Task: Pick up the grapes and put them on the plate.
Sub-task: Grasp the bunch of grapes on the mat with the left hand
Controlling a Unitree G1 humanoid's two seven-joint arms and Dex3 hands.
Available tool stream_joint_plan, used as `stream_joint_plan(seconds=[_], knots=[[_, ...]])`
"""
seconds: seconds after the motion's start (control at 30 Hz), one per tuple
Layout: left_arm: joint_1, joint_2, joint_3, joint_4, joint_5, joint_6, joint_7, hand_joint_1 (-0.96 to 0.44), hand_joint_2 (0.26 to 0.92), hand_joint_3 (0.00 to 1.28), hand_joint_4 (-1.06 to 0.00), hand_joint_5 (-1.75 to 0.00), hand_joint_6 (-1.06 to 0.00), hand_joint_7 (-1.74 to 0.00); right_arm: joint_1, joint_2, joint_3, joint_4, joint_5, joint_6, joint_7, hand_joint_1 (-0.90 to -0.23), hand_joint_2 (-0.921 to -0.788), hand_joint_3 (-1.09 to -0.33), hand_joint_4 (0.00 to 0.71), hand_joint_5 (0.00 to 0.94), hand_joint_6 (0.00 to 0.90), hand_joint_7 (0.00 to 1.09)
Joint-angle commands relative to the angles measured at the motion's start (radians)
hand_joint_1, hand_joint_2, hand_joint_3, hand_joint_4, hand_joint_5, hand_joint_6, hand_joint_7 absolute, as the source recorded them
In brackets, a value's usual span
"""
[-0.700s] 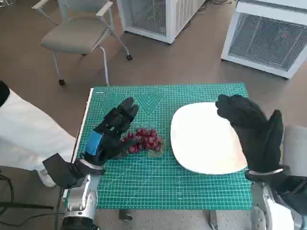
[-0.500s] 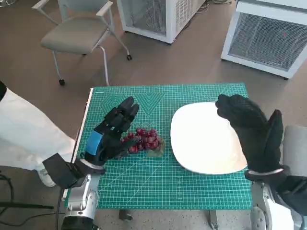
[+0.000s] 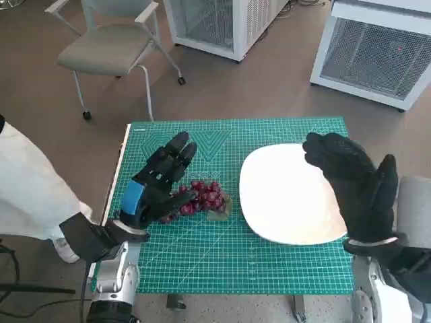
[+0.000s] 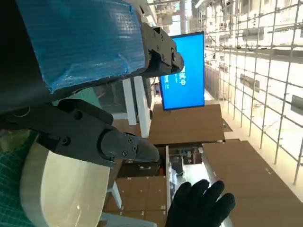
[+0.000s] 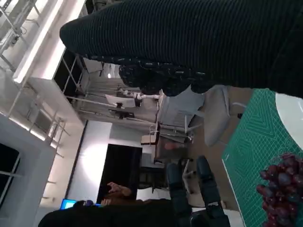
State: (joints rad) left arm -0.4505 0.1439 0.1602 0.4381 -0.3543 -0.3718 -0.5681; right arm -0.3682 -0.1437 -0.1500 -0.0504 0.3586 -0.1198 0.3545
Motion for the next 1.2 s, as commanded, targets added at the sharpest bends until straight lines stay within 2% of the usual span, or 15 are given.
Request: stream_joint_plan(seconds=[0.03, 0.57, 0.63, 0.73, 0.8, 0.87, 0.93, 1.0, 1.2], knots=[[-0.02, -0.011, 0.004, 0.008, -0.009, -0.017, -0.005, -0.38, 0.921, 0.11, -0.29, -0.02, -0.3, -0.01, 0.021, 0.004, -0.002, 0.012, 0.008, 0.008, 0.0, -0.33, -0.921, -0.591, 0.479, 0.817, 0.258, 0.99], [-0.017, -0.005, -0.001, 0.008, 0.024, -0.045, 0.005, -0.38, 0.921, 0.11, -0.29, -0.01, -0.3, -0.01, 0.025, 0.003, 0.0, 0.006, -0.002, 0.007, -0.007, -0.33, -0.921, -0.591, 0.478, 0.819, 0.258, 0.99], [-0.01, 0.02, -0.021, 0.003, 0.122, -0.094, 0.053, -0.39, 0.921, 0.11, -0.26, 0.0, -0.29, 0.0, 0.026, 0.002, 0.0, 0.004, -0.003, 0.007, -0.007, -0.33, -0.921, -0.592, 0.478, 0.819, 0.258, 0.99], [0.018, 0.125, -0.083, -0.061, 0.49, -0.163, 0.241, -0.46, 0.921, 0.1, -0.16, 0.0, -0.21, 0.0, 0.027, 0.0, -0.001, 0.003, -0.004, 0.007, -0.006, -0.33, -0.921, -0.592, 0.476, 0.818, 0.258, 0.99], [0.05, 0.197, -0.13, -0.175, 0.749, -0.1, 0.341, -0.5, 0.915, 0.08, -0.1, 0.0, -0.14, 0.0, 0.028, -0.001, -0.002, 0.002, -0.004, 0.007, -0.006, -0.329, -0.921, -0.592, 0.475, 0.817, 0.258, 0.99], [0.08, 0.231, -0.165, -0.303, 0.912, 0.022, 0.356, -0.52, 0.888, 0.06, -0.06, 0.0, -0.1, 0.0, 0.028, -0.002, -0.002, 0.001, -0.004, 0.008, -0.006, -0.329, -0.921, -0.592, 0.474, 0.817, 0.257, 0.99], [0.096, 0.231, -0.185, -0.388, 0.966, 0.126, 0.319, -0.5, 0.84, 0.03, -0.03, 0.0, -0.08, -0.01, 0.029, -0.004, -0.003, -0.001, -0.003, 0.007, -0.005, -0.329, -0.921, -0.592, 0.472, 0.816, 0.257, 0.99], [0.098, 0.218, -0.197, -0.426, 0.971, 0.184, 0.286, -0.46, 0.796, 0.01, -0.01, 0.0, -0.08, -0.02, 0.03, -0.004, -0.003, -0.002, -0.002, 0.007, -0.005, -0.33, -0.921, -0.592, 0.47, 0.815, 0.256, 0.99], [0.098, 0.184, -0.241, -0.494, 1.023, 0.321, 0.223, -0.36, 0.746, 0.0, 0.0, 0.0, -0.12, -0.04, 0.032, -0.003, -0.003, -0.004, 0.0, 0.007, -0.004, -0.331, -0.921, -0.594, 0.466, 0.816, 0.253, 0.99]])
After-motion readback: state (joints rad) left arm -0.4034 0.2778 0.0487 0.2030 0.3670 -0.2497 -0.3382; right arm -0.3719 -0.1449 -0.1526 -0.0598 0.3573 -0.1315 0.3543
